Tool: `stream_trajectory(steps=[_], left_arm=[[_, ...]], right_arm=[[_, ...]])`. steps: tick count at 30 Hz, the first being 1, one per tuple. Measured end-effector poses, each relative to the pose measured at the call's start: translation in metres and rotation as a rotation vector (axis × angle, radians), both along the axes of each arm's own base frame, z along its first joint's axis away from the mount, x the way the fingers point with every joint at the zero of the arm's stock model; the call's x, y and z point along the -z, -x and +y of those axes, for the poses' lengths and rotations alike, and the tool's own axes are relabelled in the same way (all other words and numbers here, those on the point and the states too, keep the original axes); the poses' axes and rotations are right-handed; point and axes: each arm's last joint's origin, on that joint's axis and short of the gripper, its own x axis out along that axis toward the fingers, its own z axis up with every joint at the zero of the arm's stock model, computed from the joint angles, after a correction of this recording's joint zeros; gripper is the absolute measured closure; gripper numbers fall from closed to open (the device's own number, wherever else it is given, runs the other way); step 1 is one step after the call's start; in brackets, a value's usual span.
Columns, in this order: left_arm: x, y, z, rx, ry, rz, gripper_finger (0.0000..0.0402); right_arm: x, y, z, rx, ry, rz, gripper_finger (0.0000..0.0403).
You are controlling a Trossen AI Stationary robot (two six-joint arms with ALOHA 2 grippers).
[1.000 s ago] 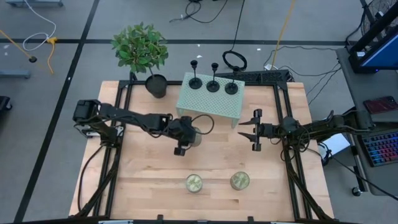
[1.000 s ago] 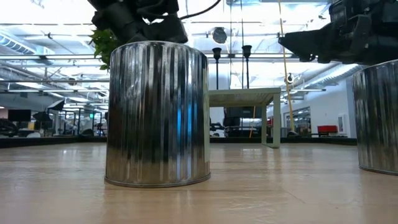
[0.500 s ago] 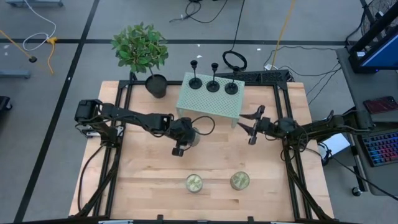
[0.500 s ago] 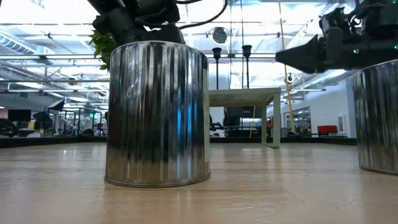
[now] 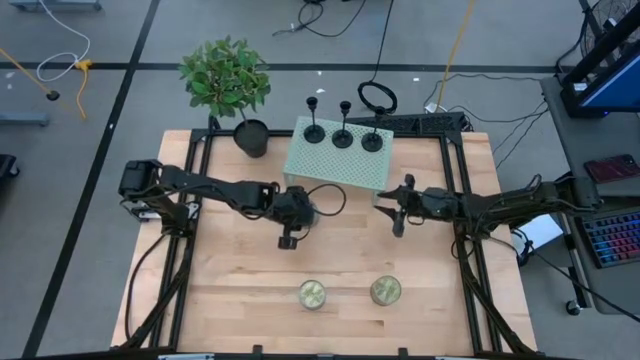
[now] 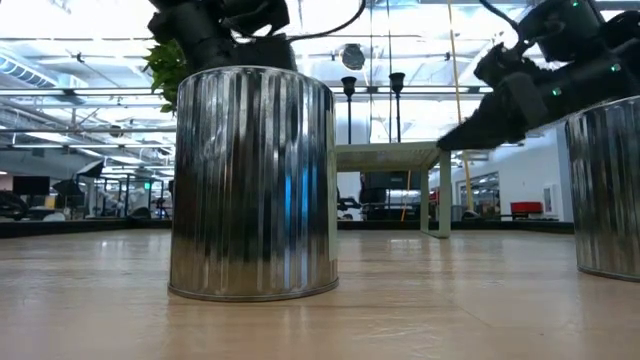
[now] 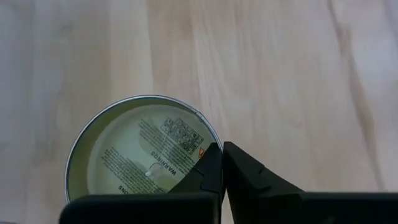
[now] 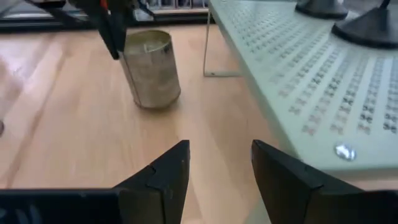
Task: Pick & Place candle stick holders
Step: Put the top scented candle on the shelf
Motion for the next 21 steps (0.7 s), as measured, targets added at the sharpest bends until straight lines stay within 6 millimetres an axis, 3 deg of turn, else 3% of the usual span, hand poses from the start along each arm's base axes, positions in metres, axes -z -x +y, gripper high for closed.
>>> stream_trajectory(steps=[7, 10, 17, 21], left_arm=[[-0.054, -0.005, -0.005, -0.064, 0.043, 0.017, 0.0397], [-0.083, -0.005, 0.003, -0.112, 0.052, -0.008, 0.0396], [-0.135, -0.010, 0.038, -0.156, 0.005, -0.145, 0.0395], [-0.146, -0.003, 0.070, -0.237, -0.013, -0.145, 0.0397]], right_arm=[[0.000, 0.000, 0.000, -0.006, 0.017, -0.003, 0.0239], [0.000, 0.000, 0.000, -0.006, 0.018, -0.004, 0.0239], [-0.002, -0.001, 0.000, -0.012, 0.037, -0.011, 0.0239], [-0.003, -0.001, 0.000, -0.015, 0.050, -0.017, 0.0239]])
